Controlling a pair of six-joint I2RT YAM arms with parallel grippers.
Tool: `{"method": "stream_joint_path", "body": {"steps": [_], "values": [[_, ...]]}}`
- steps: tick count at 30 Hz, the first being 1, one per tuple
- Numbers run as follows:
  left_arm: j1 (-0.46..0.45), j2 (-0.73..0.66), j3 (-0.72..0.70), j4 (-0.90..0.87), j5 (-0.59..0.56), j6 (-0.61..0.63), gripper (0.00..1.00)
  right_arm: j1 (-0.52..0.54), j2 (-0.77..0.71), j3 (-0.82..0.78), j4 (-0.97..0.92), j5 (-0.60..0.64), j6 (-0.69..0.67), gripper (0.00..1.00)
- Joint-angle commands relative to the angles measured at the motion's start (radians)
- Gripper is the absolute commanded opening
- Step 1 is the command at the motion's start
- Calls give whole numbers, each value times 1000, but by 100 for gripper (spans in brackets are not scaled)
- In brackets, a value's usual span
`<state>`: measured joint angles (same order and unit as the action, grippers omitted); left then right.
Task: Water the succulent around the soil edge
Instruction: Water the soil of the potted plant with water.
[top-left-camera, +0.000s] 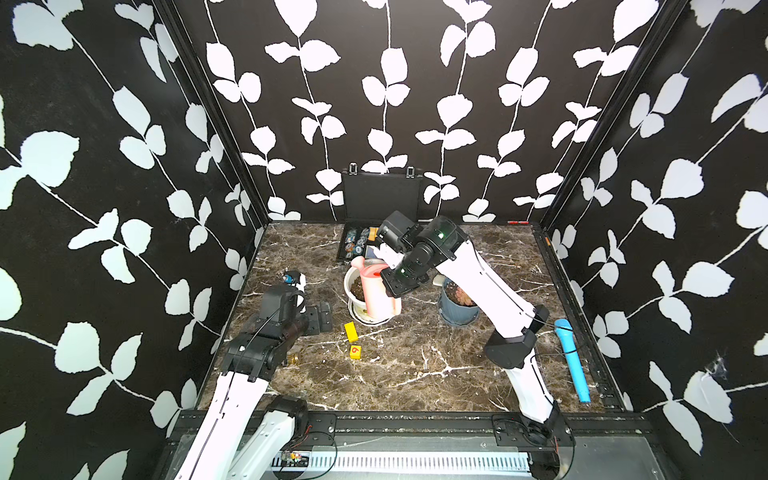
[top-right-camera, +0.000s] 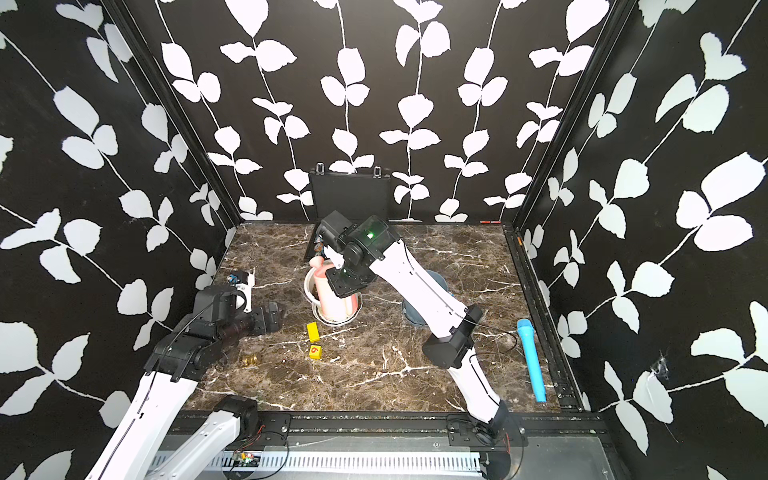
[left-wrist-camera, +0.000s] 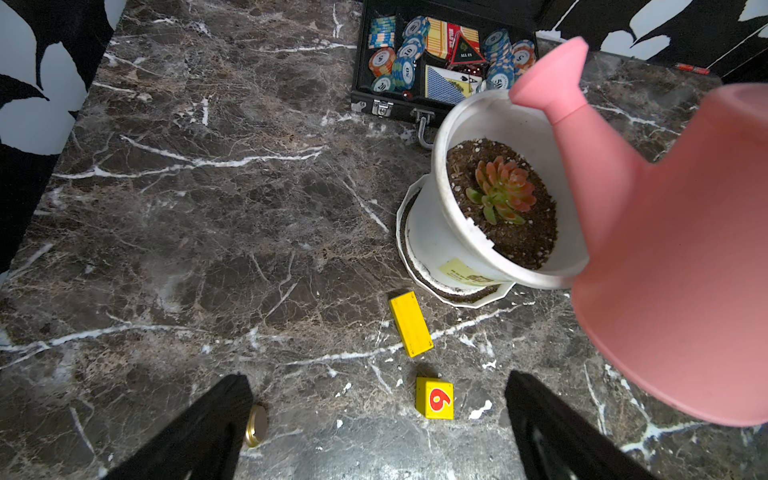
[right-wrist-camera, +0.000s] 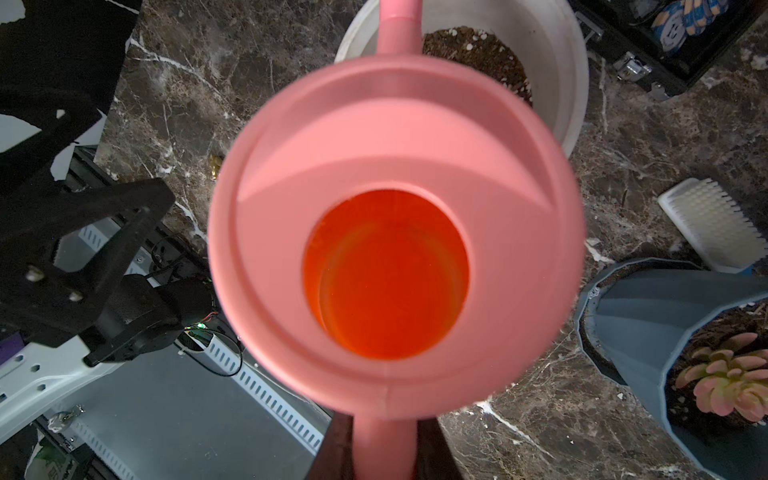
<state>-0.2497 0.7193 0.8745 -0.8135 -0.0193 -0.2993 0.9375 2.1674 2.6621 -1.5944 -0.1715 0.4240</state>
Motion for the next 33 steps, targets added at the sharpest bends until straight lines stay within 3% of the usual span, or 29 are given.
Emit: {"method": "stream_joint_path", "body": {"steps": [1,9,14,20,33], "values": [[7,-11,4,-3,5,-4,99,20,-21,-5,-143,8,14,0],[7,-15,3,-3,7,-4,99,54,-45,-27,-162,40,20,0],[6,-17,4,-3,7,-4,99,69,-104,-120,-139,60,24,0],[7,-17,3,-1,7,-4,99,82,-247,-372,-29,49,21,0],[7,-6,0,2,14,-1,99,105,-712,-1048,522,123,-15,0]]}}
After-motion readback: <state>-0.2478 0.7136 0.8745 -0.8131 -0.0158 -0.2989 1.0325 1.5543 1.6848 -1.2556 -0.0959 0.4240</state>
